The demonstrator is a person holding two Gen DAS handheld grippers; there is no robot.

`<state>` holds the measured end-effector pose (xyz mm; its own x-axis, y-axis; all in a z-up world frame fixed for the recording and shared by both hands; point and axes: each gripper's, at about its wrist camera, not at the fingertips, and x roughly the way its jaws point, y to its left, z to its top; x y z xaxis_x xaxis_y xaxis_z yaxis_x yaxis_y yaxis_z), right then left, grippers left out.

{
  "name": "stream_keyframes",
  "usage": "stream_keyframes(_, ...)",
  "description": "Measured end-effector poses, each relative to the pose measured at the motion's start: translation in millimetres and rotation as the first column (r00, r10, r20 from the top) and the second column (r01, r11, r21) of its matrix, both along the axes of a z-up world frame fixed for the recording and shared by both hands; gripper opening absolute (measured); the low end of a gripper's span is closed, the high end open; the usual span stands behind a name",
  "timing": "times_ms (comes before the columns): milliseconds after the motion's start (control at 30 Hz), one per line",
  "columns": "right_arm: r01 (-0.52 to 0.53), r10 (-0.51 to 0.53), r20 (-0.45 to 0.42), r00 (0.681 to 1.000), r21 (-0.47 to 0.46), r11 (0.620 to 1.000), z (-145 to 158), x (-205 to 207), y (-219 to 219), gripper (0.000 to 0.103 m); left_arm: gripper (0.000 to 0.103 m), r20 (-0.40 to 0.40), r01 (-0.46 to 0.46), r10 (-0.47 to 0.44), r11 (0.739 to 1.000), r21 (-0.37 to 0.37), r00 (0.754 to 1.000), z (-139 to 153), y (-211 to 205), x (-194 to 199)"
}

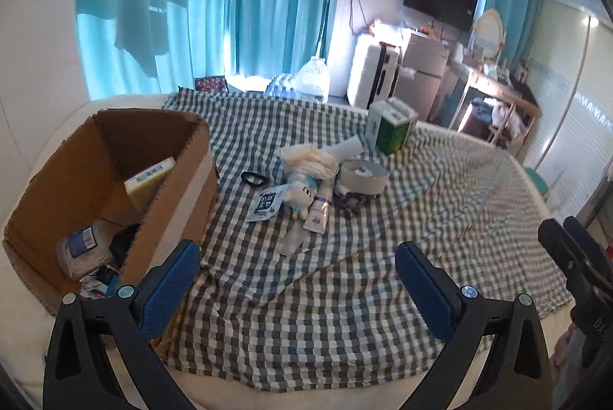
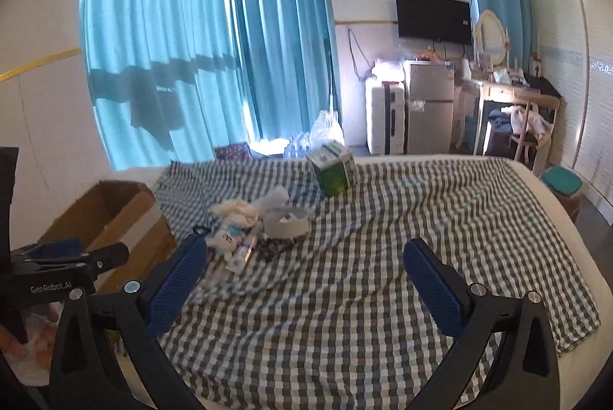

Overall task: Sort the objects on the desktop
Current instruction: 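Withdraw both tools from the box back toward the sheet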

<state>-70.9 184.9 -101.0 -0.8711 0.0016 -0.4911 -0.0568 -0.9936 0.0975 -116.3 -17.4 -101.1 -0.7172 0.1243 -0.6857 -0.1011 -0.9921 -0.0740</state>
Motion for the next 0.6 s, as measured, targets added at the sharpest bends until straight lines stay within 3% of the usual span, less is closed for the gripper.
stream_keyframes(67,0.011,-0.013,0.079,0.997,0.027,1.000,-15.5,-13.1,4.9,0.103,0.103,0.015,-0.005,0.005,0.999,-0.039,1.000,-12.2,0.6,-11.2)
stream_keyframes(167,-0.017,0.021,0.144,0.989,-0.034,0.999,-33.2,-28.0,13.5,0.103,0.103,0.062,0.014,-0.012,0.999,-0.039,0.998,-32.6,5.6,-31.3)
stream_keyframes(267,-0.059,0.078,0.174,0.982,-0.112,0.992,-48.5,-46.9,21.5,0.103,0.103,0.088,0.021,-0.018,0.999,-0.043,0.996,-52.9,8.8,-49.5)
stream_keyframes(500,-0.155,0.178,0.227,0.958,-0.113,0.981,-70.5,-102.9,10.2,0.103,0.103,0.080,0.062,-0.052,0.990,-0.128,0.995,-85.6,10.6,-84.0)
stream_keyframes(600,-0.179,0.211,0.242,0.947,-0.147,0.973,-81.6,-130.4,5.5,0.103,0.103,0.090,0.041,-0.030,0.991,-0.125,0.996,-96.7,4.8,-101.7)
